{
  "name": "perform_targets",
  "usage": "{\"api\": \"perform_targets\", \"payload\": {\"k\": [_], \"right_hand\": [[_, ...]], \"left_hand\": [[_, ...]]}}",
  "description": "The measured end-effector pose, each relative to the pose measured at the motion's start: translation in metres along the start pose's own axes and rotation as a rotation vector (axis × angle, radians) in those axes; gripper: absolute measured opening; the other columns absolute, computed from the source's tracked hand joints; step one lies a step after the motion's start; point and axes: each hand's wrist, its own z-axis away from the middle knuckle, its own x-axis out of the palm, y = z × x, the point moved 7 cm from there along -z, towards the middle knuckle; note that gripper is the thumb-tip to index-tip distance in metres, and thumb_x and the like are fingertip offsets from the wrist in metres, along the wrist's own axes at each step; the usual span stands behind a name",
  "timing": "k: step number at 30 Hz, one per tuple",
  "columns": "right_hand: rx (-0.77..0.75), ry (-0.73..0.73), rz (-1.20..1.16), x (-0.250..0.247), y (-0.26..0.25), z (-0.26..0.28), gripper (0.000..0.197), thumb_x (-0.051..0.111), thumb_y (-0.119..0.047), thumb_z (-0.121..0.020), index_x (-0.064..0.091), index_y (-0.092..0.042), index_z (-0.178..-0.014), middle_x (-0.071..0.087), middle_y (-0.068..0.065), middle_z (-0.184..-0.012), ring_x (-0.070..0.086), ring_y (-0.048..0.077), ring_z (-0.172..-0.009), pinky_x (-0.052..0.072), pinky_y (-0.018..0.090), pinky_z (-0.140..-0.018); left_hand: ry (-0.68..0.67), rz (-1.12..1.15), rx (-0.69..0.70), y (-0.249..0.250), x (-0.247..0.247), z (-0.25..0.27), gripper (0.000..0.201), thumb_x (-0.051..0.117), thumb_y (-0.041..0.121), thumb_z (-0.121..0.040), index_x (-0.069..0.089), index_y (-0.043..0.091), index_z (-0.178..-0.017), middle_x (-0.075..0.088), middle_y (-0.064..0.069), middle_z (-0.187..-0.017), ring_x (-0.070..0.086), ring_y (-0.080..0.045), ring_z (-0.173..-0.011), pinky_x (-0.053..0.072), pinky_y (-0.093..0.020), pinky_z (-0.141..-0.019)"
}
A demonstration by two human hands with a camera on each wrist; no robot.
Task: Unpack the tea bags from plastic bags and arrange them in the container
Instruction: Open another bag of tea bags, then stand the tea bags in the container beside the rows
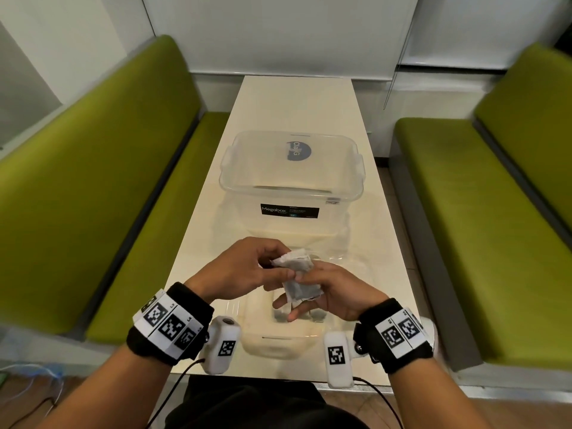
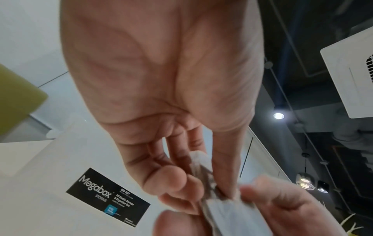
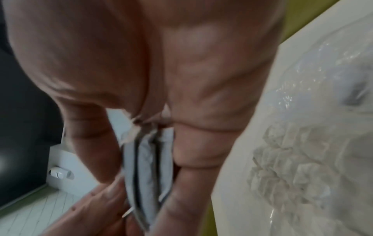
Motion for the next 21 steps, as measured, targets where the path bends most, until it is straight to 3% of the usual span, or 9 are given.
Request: {"api": "perform_targets", "payload": {"k": [3, 8, 15, 21], "right_hand": [[-0.015, 0.026, 0.106, -0.006, 0.005, -0.003, 0.036, 0.047, -0.007, -0.105, 0.052, -0.004, -0.14, 0.062, 0.033, -0.131, 0.07, 0.038, -0.104, 0.062, 0.043, -0.083], [-0.022, 0.104, 0.272, -0.009, 0.006, -0.005, 0.031, 0.052, -0.011, -0.106, 0.058, -0.002, -0.134, 0.07, 0.024, -0.124, 0.073, 0.028, -0.103, 0.063, 0.036, -0.081], [-0.074, 0.278, 0.182, -0.012, 0.003, -0.009, 0.03, 0.057, -0.025, -0.104, 0.068, -0.004, -0.122, 0.076, 0.022, -0.109, 0.075, 0.028, -0.091, 0.064, 0.036, -0.069], [-0.143, 0.34, 0.181, -0.019, 0.003, -0.015, 0.019, 0.069, -0.011, -0.096, 0.073, -0.007, -0.114, 0.077, 0.009, -0.099, 0.074, 0.024, -0.086, 0.065, 0.037, -0.071]], "left_hand": [[0.079, -0.064, -0.038, -0.009, -0.009, 0.0, 0.016, 0.078, 0.037, -0.087, 0.074, 0.033, -0.102, 0.073, 0.015, -0.1, 0.067, -0.014, -0.083, 0.05, -0.021, -0.068], [0.132, -0.11, -0.042, -0.014, -0.017, -0.002, 0.007, 0.079, 0.032, -0.087, 0.075, 0.03, -0.093, 0.074, 0.01, -0.086, 0.062, 0.0, -0.072, 0.047, -0.015, -0.066], [0.17, -0.238, -0.035, -0.016, -0.021, 0.0, 0.005, 0.075, 0.032, -0.091, 0.072, 0.031, -0.093, 0.073, 0.013, -0.087, 0.064, 0.0, -0.084, 0.048, -0.011, -0.07], [0.151, -0.218, -0.07, -0.023, -0.025, -0.002, 0.011, 0.076, 0.033, -0.09, 0.075, 0.03, -0.1, 0.075, 0.014, -0.085, 0.066, 0.007, -0.078, 0.047, -0.007, -0.069]]}}
